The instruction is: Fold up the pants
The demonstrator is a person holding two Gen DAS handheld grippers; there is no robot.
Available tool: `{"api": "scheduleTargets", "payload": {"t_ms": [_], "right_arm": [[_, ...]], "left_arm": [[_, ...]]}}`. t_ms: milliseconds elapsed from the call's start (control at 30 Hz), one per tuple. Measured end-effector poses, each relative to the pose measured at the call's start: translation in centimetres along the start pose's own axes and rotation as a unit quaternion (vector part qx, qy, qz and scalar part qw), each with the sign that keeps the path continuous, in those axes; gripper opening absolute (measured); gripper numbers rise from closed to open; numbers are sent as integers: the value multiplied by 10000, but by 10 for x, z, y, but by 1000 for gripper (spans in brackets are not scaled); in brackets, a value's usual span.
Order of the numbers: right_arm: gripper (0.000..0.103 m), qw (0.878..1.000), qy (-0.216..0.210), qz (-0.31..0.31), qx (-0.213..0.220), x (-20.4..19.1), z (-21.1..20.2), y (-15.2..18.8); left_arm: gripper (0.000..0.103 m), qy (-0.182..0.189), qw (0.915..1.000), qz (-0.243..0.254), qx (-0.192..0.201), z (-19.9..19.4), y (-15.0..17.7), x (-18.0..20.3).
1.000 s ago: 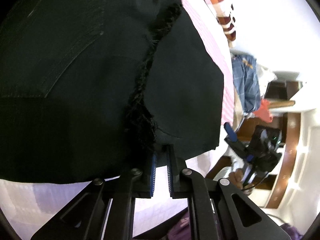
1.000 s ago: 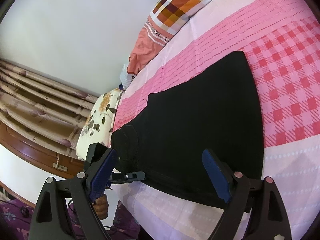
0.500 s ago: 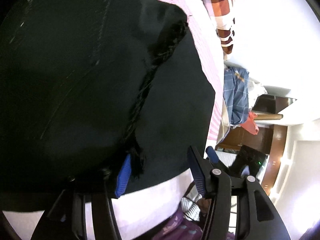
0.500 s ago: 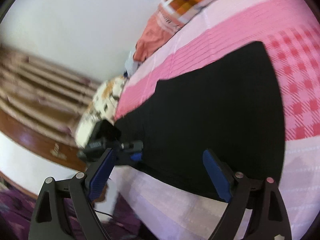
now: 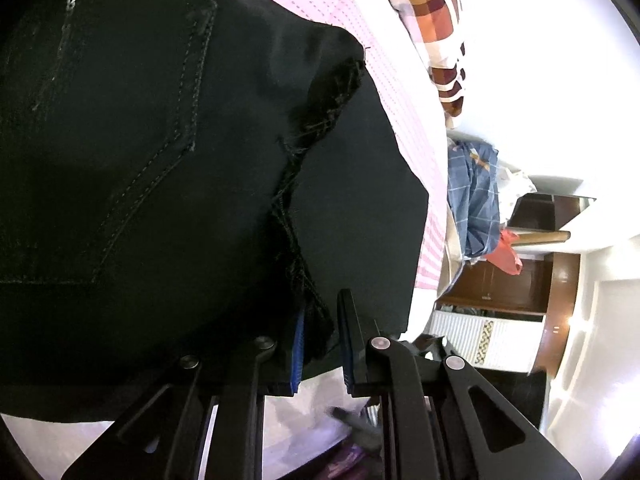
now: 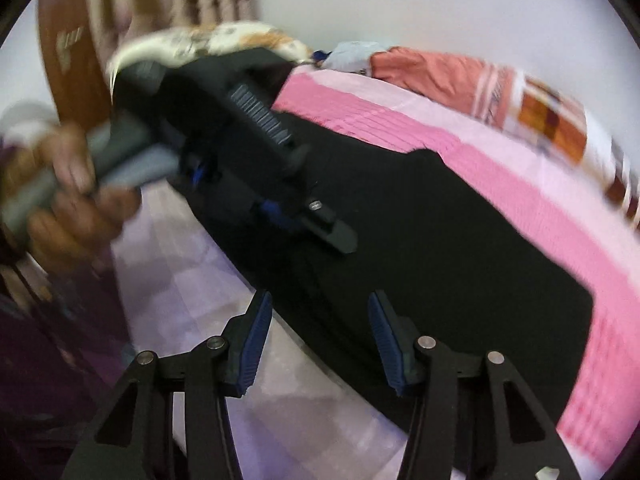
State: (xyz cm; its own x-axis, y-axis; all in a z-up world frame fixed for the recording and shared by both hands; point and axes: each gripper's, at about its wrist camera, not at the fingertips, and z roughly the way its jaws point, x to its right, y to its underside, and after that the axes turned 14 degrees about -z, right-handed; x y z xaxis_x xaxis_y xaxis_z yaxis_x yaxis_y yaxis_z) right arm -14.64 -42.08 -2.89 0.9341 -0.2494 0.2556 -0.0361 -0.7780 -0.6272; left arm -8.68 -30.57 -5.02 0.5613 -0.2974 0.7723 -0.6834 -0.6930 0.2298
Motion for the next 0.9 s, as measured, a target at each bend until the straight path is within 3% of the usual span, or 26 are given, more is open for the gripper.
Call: {"api": "scheduleTargets", "payload": {"t_ms": [133, 233, 600, 700, 900], "right_arm": [[48, 9975, 490, -435, -256, -12, 16, -3], [12, 9969, 541, -374, -431, -11, 26, -4], [6, 9992, 214, -211, -249, -9, 17, -2], [0, 9990, 54, -397, -216, -21, 16, -3], [0, 9995, 160, -264, -18, -17, 6, -4]], "left_arm": [[15, 28, 10000, -53, -30, 1, -1, -1], [15, 37, 9999, -96, -29, 1, -1, -4], [15, -10, 9997, -248, -41, 1, 5, -17], [15, -58, 9995, -300, -4, 1, 8, -22], [15, -57, 9995, -300, 36, 0, 9, -23]]}}
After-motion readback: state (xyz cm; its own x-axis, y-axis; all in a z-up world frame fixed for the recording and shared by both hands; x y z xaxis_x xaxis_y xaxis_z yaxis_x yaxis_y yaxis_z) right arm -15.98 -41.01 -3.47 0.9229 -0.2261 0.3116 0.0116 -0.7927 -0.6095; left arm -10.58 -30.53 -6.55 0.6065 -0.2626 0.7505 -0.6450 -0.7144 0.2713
